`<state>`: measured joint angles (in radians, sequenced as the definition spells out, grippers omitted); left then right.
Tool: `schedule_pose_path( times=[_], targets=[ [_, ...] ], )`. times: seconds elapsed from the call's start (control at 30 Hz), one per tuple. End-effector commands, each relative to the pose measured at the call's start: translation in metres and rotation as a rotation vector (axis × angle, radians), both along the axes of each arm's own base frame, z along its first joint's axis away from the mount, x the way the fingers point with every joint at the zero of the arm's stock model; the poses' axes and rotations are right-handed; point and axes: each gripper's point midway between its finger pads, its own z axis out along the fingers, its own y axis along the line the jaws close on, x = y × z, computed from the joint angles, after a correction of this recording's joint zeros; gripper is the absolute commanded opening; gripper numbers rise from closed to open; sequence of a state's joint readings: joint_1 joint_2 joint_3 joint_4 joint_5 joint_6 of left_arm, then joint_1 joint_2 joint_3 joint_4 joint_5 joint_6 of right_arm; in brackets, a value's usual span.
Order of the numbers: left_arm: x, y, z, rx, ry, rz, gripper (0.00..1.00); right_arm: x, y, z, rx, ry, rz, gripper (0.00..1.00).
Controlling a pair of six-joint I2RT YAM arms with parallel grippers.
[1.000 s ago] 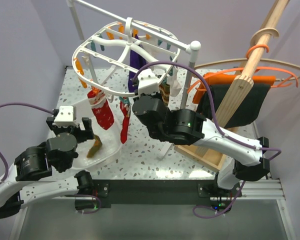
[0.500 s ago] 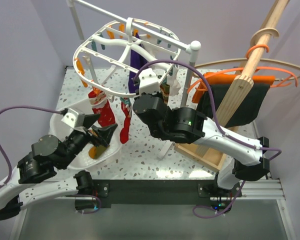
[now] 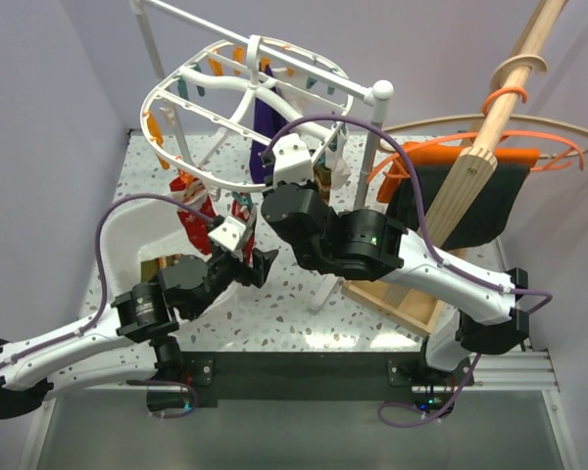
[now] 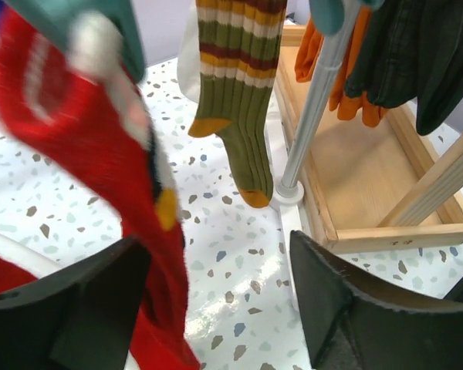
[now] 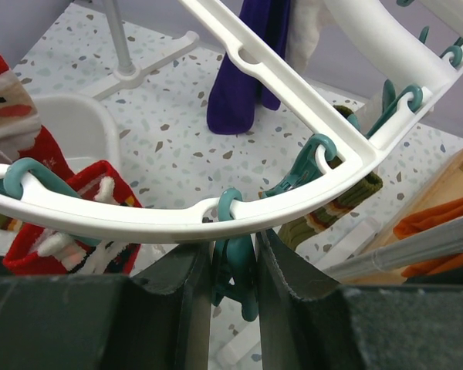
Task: Remove the socks clipped to the hanger
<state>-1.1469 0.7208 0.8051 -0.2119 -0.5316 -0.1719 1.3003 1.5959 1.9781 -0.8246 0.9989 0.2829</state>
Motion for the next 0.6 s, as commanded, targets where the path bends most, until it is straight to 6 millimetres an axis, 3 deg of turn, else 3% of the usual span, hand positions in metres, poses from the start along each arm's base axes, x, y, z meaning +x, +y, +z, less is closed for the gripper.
schedule_pose_path(
  times=[0.0, 0.07, 0.1, 0.33, 0.5, 0.57],
  targets=[
    [0.006, -0.008, 0.010, -0.093, -0.066, 0.013, 0.64, -0.004, -0.007, 0.016, 0.064, 0.006, 0.011, 0.00],
    [0.007, -0.010, 0.006, -0.104, -0.071, 0.011, 0.53, -0.006, -0.007, 0.017, 0.070, 0.010, 0.018, 0.01],
    [0.007, -0.012, -0.001, -0.107, -0.072, 0.007, 0.39, -0.006, -0.007, 0.017, 0.074, 0.012, 0.022, 0.02],
    [0.003, -0.033, -0.008, -0.106, -0.058, -0.071, 0.01, -0.010, -0.007, 0.010, 0.053, 0.039, 0.043, 0.13],
    [-0.003, -0.048, 0.008, -0.115, -0.070, -0.151, 0.00, -0.014, -0.016, 0.009, 0.044, 0.056, 0.043, 0.20],
    [-0.007, -0.056, 0.009, -0.116, -0.065, -0.192, 0.00, -0.017, -0.021, 0.010, 0.051, 0.064, 0.050, 0.27]
  ],
)
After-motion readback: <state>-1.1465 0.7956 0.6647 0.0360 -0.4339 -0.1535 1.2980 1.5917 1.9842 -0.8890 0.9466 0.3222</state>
